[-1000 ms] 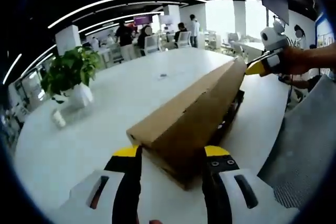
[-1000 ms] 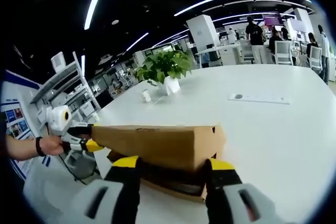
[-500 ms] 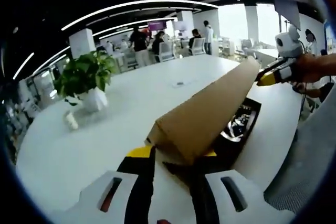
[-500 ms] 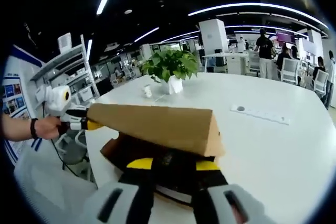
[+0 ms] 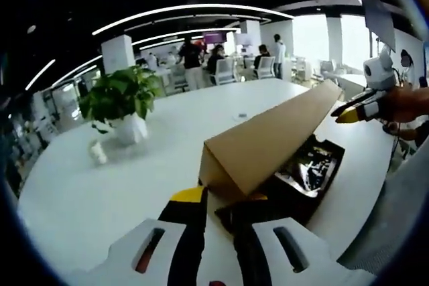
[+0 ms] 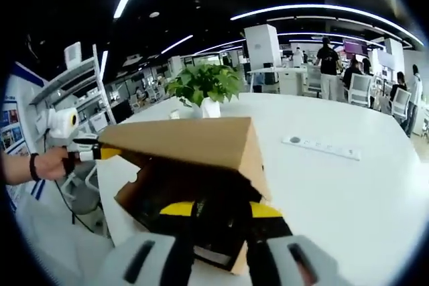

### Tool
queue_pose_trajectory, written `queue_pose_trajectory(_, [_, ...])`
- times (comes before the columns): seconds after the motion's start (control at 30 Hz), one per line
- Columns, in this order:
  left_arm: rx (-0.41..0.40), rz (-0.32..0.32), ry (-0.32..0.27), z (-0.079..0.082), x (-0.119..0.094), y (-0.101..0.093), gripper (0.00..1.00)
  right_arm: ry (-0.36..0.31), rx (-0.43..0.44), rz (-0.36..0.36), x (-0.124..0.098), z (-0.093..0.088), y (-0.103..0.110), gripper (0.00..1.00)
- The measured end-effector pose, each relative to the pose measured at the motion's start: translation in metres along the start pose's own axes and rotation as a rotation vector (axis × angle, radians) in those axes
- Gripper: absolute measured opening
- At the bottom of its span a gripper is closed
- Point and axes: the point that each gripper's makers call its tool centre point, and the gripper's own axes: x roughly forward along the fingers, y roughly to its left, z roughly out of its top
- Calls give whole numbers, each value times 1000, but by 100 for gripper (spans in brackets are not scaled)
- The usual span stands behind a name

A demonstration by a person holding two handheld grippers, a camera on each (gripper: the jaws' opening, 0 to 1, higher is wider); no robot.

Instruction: Operate the shoe box by opening the lid, removing the specified soft item, and placing it in the target area until the item is outside and the box remains undamaged.

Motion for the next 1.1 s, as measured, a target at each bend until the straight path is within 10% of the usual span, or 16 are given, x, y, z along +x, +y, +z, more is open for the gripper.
queue_pose_trajectory(0.63, [-20, -7, 3, 3, 2, 2, 10, -25, -26, -52, 19, 30, -16, 25])
queue_pose_trajectory(1.1, [-26, 0, -3, 10, 7, 9, 9, -40, -36, -85, 23, 36, -33, 5])
